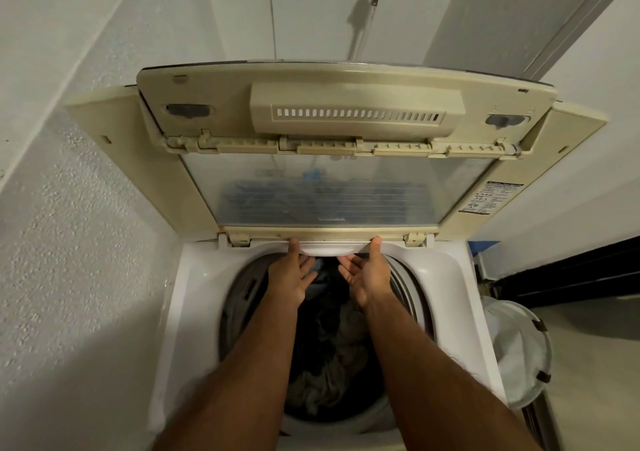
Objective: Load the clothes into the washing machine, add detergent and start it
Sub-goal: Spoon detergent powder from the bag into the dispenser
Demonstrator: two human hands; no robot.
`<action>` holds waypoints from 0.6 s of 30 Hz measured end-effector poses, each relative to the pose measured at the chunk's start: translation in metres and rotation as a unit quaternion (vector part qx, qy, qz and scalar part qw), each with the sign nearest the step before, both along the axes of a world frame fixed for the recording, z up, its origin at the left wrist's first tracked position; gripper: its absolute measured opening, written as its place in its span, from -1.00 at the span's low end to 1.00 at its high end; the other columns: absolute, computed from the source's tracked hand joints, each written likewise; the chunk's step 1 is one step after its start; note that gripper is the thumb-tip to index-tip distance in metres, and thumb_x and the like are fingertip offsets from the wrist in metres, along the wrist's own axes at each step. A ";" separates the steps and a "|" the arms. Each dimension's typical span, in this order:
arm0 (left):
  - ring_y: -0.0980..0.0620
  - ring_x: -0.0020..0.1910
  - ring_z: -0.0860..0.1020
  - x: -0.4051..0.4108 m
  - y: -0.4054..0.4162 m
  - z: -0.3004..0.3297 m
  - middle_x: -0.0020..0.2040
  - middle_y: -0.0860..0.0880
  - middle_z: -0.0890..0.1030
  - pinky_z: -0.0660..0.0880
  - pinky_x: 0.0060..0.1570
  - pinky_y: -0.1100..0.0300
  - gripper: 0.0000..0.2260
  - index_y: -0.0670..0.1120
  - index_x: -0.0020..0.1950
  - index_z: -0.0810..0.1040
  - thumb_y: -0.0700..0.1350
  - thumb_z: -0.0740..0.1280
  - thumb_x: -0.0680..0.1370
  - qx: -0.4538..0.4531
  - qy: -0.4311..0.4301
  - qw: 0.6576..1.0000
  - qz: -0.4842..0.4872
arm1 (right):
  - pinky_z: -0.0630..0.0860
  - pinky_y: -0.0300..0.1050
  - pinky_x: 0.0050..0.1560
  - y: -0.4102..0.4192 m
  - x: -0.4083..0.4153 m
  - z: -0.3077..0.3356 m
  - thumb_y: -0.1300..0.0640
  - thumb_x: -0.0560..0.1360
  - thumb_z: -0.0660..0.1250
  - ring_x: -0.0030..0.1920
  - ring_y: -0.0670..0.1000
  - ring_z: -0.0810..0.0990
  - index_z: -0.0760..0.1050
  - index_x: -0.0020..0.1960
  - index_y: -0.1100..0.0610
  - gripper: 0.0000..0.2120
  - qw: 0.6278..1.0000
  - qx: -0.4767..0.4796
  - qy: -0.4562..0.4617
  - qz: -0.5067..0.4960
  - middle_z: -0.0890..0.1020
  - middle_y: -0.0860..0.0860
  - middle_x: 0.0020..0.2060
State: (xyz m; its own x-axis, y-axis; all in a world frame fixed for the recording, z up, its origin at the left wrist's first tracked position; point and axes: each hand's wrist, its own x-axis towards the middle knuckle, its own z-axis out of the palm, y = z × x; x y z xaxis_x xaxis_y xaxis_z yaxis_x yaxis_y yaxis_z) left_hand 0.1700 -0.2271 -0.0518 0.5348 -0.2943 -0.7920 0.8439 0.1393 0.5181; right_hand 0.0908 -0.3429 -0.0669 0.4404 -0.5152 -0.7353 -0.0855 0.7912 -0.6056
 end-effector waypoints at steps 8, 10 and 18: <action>-0.14 0.30 0.49 -0.003 -0.005 0.001 0.32 -0.21 0.50 0.44 0.21 0.01 -0.53 -0.27 0.36 0.41 0.04 0.25 0.60 -0.003 -0.006 0.999 0.032 | 0.52 0.04 0.20 -0.002 0.000 0.000 -0.24 0.62 0.07 0.05 0.11 0.65 0.35 0.41 0.13 -0.45 1.000 0.006 -0.006 0.002 0.61 0.20 0.11; -0.14 0.33 0.47 -0.004 -0.005 0.000 0.34 -0.21 0.48 0.41 0.25 -0.02 -0.52 -0.27 0.36 0.40 0.05 0.24 0.60 0.000 -0.011 0.999 0.030 | 0.52 0.02 0.16 -0.001 0.002 0.000 -0.25 0.62 0.06 0.06 0.11 0.64 0.33 0.42 0.13 -0.44 1.000 0.003 -0.001 0.003 0.60 0.20 0.13; -0.09 0.23 0.54 -0.005 -0.008 -0.006 0.23 -0.16 0.55 0.44 0.22 0.04 -0.55 -0.22 0.29 0.45 0.11 0.24 0.59 0.015 -0.025 0.999 0.014 | 0.55 -0.05 0.01 0.003 0.003 0.002 -0.27 0.61 0.05 0.10 0.12 0.64 0.31 0.42 0.14 -0.41 1.000 0.003 0.002 -0.009 0.56 0.23 0.23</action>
State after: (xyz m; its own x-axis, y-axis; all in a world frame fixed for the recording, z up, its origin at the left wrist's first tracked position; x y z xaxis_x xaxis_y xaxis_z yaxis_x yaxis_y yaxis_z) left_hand 0.1648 -0.2347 -0.0577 0.5819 -0.2553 -0.7722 0.8127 0.1456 0.5642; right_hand 0.0940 -0.3398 -0.0653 0.4292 -0.5183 -0.7397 -0.0737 0.7961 -0.6006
